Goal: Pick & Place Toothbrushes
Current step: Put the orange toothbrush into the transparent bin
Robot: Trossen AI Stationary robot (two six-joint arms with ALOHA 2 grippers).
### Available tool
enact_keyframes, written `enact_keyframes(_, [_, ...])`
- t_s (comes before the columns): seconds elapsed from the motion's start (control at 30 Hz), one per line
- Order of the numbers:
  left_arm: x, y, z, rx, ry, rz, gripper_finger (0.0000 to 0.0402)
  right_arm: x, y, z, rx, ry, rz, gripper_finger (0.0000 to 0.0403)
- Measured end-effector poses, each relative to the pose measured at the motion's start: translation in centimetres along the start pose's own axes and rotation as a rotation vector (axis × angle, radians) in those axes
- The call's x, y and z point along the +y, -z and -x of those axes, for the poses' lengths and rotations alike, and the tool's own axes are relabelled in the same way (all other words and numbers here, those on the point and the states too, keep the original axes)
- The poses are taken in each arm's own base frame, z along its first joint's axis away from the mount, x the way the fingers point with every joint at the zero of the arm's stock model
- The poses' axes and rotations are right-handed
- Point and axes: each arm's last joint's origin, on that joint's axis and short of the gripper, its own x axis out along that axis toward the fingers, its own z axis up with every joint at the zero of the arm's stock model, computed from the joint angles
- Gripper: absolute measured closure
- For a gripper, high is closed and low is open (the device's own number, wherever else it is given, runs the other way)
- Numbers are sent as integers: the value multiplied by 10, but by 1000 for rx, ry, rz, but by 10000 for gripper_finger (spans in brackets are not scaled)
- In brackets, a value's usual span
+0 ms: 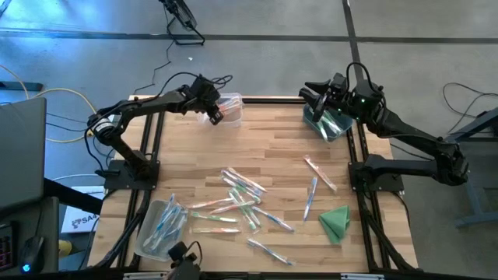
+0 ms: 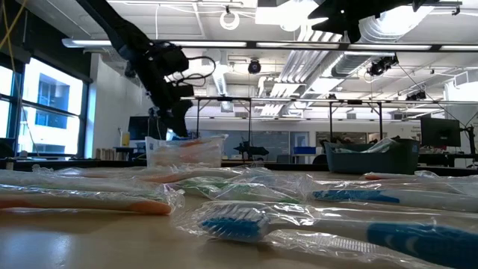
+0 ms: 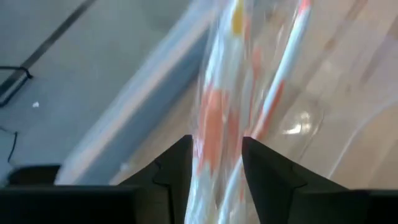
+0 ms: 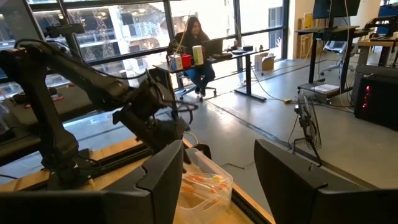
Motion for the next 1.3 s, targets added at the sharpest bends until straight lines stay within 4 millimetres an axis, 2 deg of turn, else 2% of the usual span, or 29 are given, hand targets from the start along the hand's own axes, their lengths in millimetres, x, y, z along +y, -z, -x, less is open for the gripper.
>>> enact_keyframes(0.23, [4,-23,24,-117,26,15,293,0,0,0,2,-3,0,212])
enact_keyframes(0.47, [3,-26,45,-163,99,33,352,0,2,0,18,-1,-1,212])
enact_keyframes(0.63, [-1,-28,49,-193,265,41,396,0,2,0,17,0,3,212])
enact_keyframes(0.83, [-8,-30,50,-213,329,44,399,0,2,0,17,2,3,212])
enact_keyframes(1.0, [-13,-34,64,-261,337,28,401,0,2,0,17,1,3,212])
enact_keyframes(1.3, [-25,4,85,-355,355,35,401,0,0,0,2,0,4,212])
